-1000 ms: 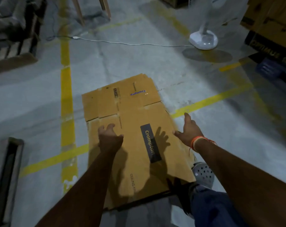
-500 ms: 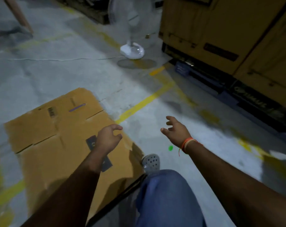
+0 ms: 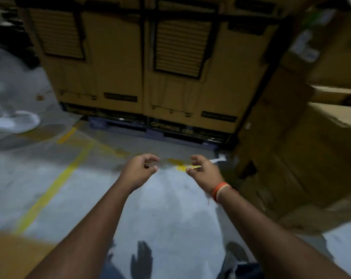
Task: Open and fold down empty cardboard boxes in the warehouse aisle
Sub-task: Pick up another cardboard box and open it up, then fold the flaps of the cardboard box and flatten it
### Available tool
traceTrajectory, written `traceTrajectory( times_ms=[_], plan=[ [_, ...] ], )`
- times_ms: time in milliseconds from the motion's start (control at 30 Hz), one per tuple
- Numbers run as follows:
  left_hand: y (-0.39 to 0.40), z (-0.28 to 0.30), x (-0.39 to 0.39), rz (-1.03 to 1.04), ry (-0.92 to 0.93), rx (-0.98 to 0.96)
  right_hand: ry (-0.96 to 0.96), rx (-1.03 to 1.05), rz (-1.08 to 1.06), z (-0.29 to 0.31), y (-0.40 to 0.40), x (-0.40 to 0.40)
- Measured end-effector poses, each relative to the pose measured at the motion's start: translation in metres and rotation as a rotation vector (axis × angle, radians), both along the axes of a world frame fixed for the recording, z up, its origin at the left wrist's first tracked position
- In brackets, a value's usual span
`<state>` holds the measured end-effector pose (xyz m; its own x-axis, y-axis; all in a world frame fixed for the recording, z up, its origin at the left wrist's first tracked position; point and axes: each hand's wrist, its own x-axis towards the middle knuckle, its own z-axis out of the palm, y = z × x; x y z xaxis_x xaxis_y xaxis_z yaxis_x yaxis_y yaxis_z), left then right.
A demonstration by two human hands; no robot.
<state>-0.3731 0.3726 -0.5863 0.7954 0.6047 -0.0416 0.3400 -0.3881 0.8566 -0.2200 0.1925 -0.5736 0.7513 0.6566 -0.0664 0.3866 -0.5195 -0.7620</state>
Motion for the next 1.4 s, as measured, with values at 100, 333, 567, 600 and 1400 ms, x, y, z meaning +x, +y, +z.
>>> traceTrajectory(
  times_ms=[100,333,567,600,1400],
  plan=[
    [-0.046,0.026,0.063,-0.149,-0.047,-0.017,-0.026,0.039,-0.114,0.022,-0.049,0.028],
    [-0.153,0.091,0.185,-0.391,-0.181,-0.055,-0.089,0.233,-0.421,0.078,-0.148,0.079],
    [-0.239,0.133,0.284,-0.590,-0.231,-0.058,-0.221,0.370,-0.696,0.124,-0.227,0.144],
    [-0.249,0.139,0.298,-0.609,-0.235,-0.047,-0.250,0.374,-0.735,0.130,-0.237,0.156],
    [-0.336,0.157,0.645,-0.694,0.216,0.822,0.046,0.400,-1.206,0.118,-0.402,0.378]
  ],
)
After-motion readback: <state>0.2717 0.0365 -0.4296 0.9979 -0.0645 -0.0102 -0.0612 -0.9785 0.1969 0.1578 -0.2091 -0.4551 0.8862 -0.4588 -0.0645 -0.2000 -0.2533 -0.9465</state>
